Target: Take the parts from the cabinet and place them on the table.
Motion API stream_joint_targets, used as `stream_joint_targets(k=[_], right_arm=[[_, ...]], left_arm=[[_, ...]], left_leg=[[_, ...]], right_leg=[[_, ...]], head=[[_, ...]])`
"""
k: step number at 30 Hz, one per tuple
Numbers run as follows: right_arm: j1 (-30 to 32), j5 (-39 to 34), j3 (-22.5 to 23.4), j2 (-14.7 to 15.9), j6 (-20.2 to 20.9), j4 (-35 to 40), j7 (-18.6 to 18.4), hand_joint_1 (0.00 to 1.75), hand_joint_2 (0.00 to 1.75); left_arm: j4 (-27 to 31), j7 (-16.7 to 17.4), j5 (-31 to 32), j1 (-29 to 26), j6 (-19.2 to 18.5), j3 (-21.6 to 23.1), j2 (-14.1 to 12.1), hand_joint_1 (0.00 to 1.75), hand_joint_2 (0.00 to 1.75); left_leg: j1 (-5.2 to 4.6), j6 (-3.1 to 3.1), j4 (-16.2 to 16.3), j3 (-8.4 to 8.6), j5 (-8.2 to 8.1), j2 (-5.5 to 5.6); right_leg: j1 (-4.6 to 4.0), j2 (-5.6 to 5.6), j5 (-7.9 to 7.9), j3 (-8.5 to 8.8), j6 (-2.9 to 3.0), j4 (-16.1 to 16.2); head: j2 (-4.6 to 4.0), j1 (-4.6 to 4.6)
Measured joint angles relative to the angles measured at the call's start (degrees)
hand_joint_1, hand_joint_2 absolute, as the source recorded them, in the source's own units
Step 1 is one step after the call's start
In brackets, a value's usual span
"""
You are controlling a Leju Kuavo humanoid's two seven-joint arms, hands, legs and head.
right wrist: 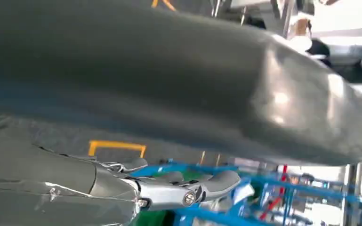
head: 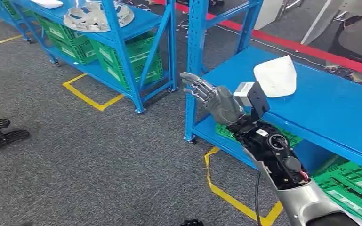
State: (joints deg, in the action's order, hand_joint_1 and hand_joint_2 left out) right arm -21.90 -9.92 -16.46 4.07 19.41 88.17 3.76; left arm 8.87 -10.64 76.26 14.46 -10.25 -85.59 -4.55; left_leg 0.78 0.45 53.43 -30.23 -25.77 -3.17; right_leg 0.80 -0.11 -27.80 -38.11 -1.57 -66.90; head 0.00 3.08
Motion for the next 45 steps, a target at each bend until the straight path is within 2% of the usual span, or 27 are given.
stream_joint_targets(k=[2,3,7,8,10,12,14,16,17,18,22,23,24,25,27,28,29,31,32,33,37,38,39,40,42,43,45], right_arm=[[-0.17,0.0,0.02,0.0,-0.07,0.0,0.02,0.0,0.0],[-0.34,0.0,0.0,-0.04,-0.07,-0.02,0.02,0.0,0.0],[-0.45,0.0,0.09,-0.22,-0.15,0.04,0.02,0.0,0.0],[-0.45,0.0,0.04,-0.31,-0.15,0.13,0.06,0.0,0.0],[-0.84,0.0,0.02,-0.42,-0.15,0.11,0.04,0.0,0.0],[-0.71,0.0,0.0,-0.44,-0.13,0.04,0.0,0.0,0.0],[-0.7,0.0,0.0,-0.44,-0.15,0.02,0.0,0.0,0.0],[-0.71,0.0,0.0,-0.44,-0.13,0.02,0.02,0.0,0.0],[-0.74,0.0,0.0,-0.46,-0.13,0.02,0.02,0.0,0.0],[-0.74,0.0,0.0,-0.48,-0.13,0.02,0.02,0.0,0.0],[-0.71,0.07,0.11,-0.52,-0.15,0.02,0.04,0.0,0.0],[-0.64,0.07,0.22,-0.52,-0.15,0.04,0.04,0.0,0.0],[-0.87,0.13,0.28,-0.52,-0.15,0.04,0.09,0.0,0.0],[-0.86,0.15,0.35,-0.52,-0.13,0.04,0.15,0.0,0.0],[-0.53,0.15,0.39,-0.57,0.13,0.04,0.2,0.0,0.0],[-0.31,0.15,0.44,-0.57,0.2,-0.02,0.2,0.0,0.0],[-0.13,0.15,0.55,-0.57,0.2,-0.04,0.2,0.0,0.0],[-0.07,0.68,0.61,-0.57,0.2,-0.04,0.22,0.0,0.0],[-0.1,0.74,0.68,-0.57,0.22,-0.04,0.22,0.0,0.0],[-0.1,0.74,0.7,-0.57,0.22,-0.07,0.26,0.0,0.0],[0.09,0.79,0.79,-0.59,0.17,-0.04,0.37,0.0,0.0],[0.1,0.81,1.01,-0.59,0.17,0.02,0.37,0.0,0.0],[-0.01,0.81,1.09,-0.59,0.15,0.11,0.44,0.0,0.0],[-0.11,0.81,1.14,-0.59,0.2,0.11,0.37,0.0,0.0],[0.08,0.81,1.09,-0.66,0.37,0.09,0.28,0.0,0.0],[0.17,0.81,1.09,-0.63,0.44,0.09,0.22,0.0,0.0],[0.19,0.81,1.11,-0.66,0.74,0.04,0.11,0.0,0.0]], left_arm=[[0.0,0.02,0.0,0.0,0.0,0.0,0.09,0.0,0.0],[0.0,0.02,0.0,0.02,0.0,0.0,0.02,0.0,0.0],[0.0,0.02,0.02,0.42,0.0,0.0,0.09,0.0,0.0],[0.02,0.02,0.02,0.58,0.0,0.0,0.11,0.0,0.0],[0.0,0.02,0.02,0.54,0.0,0.0,0.24,0.0,0.0],[0.0,0.02,0.02,0.18,0.02,0.0,0.2,0.0,0.0],[0.0,0.02,0.02,0.04,0.02,0.0,0.24,0.0,0.0],[0.0,0.02,0.02,0.09,0.02,0.0,0.26,0.0,0.0],[0.0,0.02,0.02,0.12,0.04,0.0,0.17,0.0,0.0],[0.0,0.02,0.02,0.15,0.07,0.0,-0.02,0.0,0.0],[0.0,0.02,0.13,0.47,0.04,0.0,-0.02,0.0,0.0],[0.02,0.02,0.22,0.69,0.02,0.0,0.2,0.0,0.0],[0.02,0.02,0.33,0.73,0.0,0.0,0.15,0.0,0.0],[0.02,0.04,0.39,0.64,-0.02,0.0,0.17,0.0,0.0],[0.02,0.22,0.5,0.5,-0.02,0.0,0.24,0.0,0.0],[0.02,0.22,0.5,0.51,-0.02,0.0,0.24,0.0,0.0],[0.02,0.22,0.5,0.52,-0.02,0.0,0.26,0.0,0.0],[0.02,0.22,0.5,0.52,-0.02,0.0,0.37,0.0,0.0],[0.02,0.2,0.5,0.53,0.0,0.0,0.42,0.0,0.0],[0.02,0.2,0.48,0.51,0.09,0.0,0.39,0.0,0.0],[0.02,0.17,0.48,0.74,1.16,0.0,0.52,0.0,0.0],[0.02,0.11,0.48,0.86,1.33,0.0,0.57,0.0,0.0],[0.02,-0.09,0.44,1.03,1.51,0.0,0.67,0.0,0.0],[0.02,-0.31,0.35,1.04,1.71,0.0,0.74,0.0,0.0],[0.02,-0.48,0.26,0.81,1.81,0.0,0.7,0.0,0.0],[0.02,-0.48,0.04,0.64,1.4,0.0,0.72,0.0,0.0],[0.02,-0.46,-0.37,0.45,-0.05,0.0,0.72,0.0,0.0]], left_leg=[[0.07,-0.64,0.05,0.83,-0.58,-1.08],[-0.33,-0.95,0.23,0.87,-0.77,-1.53],[-0.18,-2.06,0.05,1.54,-1.14,-3.96],[0.1,-2.35,0.88,1.42,-2.08,-2.37],[0.23,-2.5,8.89,-2.4,-6.49,1.79],[0.14,-2.55,18.62,-7.67,-9.89,2.79],[0.14,-2.21,18.86,-8.66,-8.03,2.84],[0.13,-1.58,9.05,-4.66,-2.14,3.76],[0.14,-1.22,3.46,-2.18,0.4,5.88],[0.14,-1.04,1.0,-1.13,0.21,8.22],[0.0,-0.37,0.43,-0.91,0.69,5.4],[0.36,-0.06,-0.05,-0.75,0.96,4.49],[0.28,0.33,-0.12,-0.68,0.92,4.02],[0.23,0.49,-0.12,-0.65,0.85,3.3],[0.16,0.61,-0.1,-0.66,0.73,1.71],[0.2,0.61,-0.09,-0.62,0.68,1.02],[0.29,0.5,-0.08,-0.51,0.55,0.45],[0.45,0.04,-0.03,-0.01,0.19,-0.82],[0.49,-0.29,0.0,0.46,-0.1,-1.43],[0.2,-0.68,0.02,0.69,-0.38,-1.9],[-0.08,-1.76,-0.09,1.26,-0.65,-4.52],[0.18,-2.3,0.14,1.2,-1.25,-3.93],[0.39,-2.48,1.73,0.82,-2.46,-0.48],[0.5,-2.46,5.54,-0.9,-4.69,1.57],[0.36,-2.53,15.96,-6.2,-9.08,2.79],[0.29,-2.49,19.42,-8.24,-9.69,2.82],[0.26,-2.13,17.46,-8.2,-6.76,2.89]], right_leg=[[-0.07,-3.26,4.01,5.46,-0.16,10.97],[-1.07,-4.07,3.38,6.07,0.18,11.85],[-1.01,-1.09,3.53,5.8,2.08,12.07],[-0.67,-0.62,3.71,6.22,2.41,12.37],[-0.63,0.44,3.9,6.08,3.02,12.45],[-0.8,1.88,3.98,5.94,3.22,12.43],[-0.95,3.37,4.02,5.96,3.27,12.42],[-0.99,4.9,4.05,6.09,3.22,12.38],[-0.95,5.58,4.07,6.1,3.18,12.37],[-1.22,6.23,4.13,5.82,2.91,12.25],[-0.84,8.73,4.58,5.24,1.53,12.57],[-0.91,6.53,3.86,5.07,1.44,11.96],[-1.27,3.1,2.11,4.17,1.18,9.67],[-1.06,1.55,-0.25,2.29,0.9,5.54],[-0.53,0.78,-4.47,-2.43,0.32,-4.62],[-0.24,0.69,-4.85,-3.58,0.02,-7.19],[0.01,0.58,-3.92,-3.31,-0.19,-6.64],[0.36,-0.26,1.11,1.37,-0.46,2.33],[0.33,-1.96,3.71,4.54,-0.39,8.35],[-0.04,-4.63,3.6,6.14,-0.44,11.65],[-0.71,-2.05,3.48,5.77,1.43,12.02],[-0.26,-1.29,3.8,6.23,2.08,12.51],[-0.23,-0.8,3.91,6.19,2.26,12.59],[-0.17,-0.25,3.98,6.11,2.56,12.58],[-0.29,1.19,4.02,5.97,2.85,12.57],[-0.36,2.02,4.05,5.95,2.9,12.56],[-0.38,3.61,4.06,6.04,2.89,12.54]], head=[[0.0,0.61],[0.0,0.9],[0.0,0.24],[0.0,0.16],[0.0,-0.79],[0.0,-1.68],[0.0,-1.81],[0.0,-1.86],[0.0,-1.92],[0.0,-1.97],[0.0,-1.88],[0.0,-1.86],[0.0,-1.16],[0.0,-0.57],[0.0,-0.5],[0.0,-0.37],[0.0,-0.2],[0.0,0.33],[0.0,0.76],[0.0,1.22],[0.0,0.33],[0.0,0.37],[0.0,-0.02],[0.0,-0.29],[0.0,-1.38],[0.0,-1.57],[0.0,-1.79]])
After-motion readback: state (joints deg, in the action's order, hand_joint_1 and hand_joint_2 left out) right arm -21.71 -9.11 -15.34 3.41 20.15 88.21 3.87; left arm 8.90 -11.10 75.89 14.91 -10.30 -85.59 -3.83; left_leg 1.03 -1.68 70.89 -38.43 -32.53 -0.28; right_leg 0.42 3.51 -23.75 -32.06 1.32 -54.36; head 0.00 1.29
